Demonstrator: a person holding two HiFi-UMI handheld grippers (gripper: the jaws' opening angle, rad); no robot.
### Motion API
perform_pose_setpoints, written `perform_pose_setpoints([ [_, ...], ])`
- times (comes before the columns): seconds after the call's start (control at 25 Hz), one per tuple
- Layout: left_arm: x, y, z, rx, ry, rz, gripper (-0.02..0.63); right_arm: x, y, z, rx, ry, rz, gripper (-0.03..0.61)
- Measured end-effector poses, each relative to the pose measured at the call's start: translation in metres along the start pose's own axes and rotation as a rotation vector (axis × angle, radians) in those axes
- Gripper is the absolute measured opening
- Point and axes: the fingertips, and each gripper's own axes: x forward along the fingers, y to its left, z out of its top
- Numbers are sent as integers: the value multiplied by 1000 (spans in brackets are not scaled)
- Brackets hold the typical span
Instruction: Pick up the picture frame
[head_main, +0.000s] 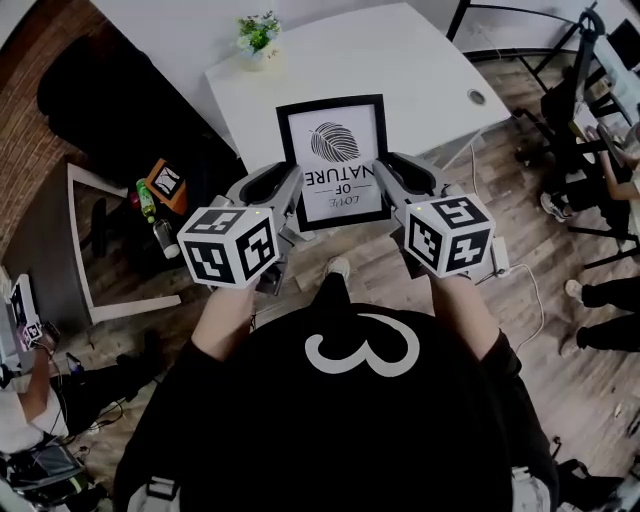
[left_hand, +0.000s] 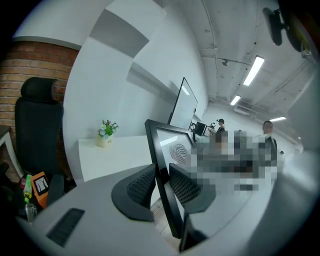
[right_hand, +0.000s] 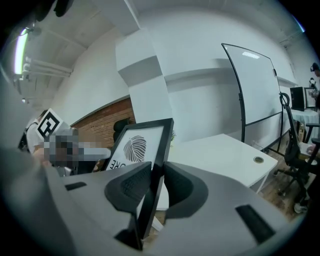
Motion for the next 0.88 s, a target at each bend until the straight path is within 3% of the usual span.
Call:
perform_pose_setpoints([
  [0.36, -56, -43, 3, 47, -71, -28, 95, -64, 35, 12, -37, -86, 2, 92],
  [0.64, -91, -110, -23, 97, -121, -37, 95, -142, 42, -10, -49, -165, 6, 94],
  [0.88, -103, -127, -20, 119, -133, -57, 94, -162, 46, -7, -71, -192, -15, 92],
])
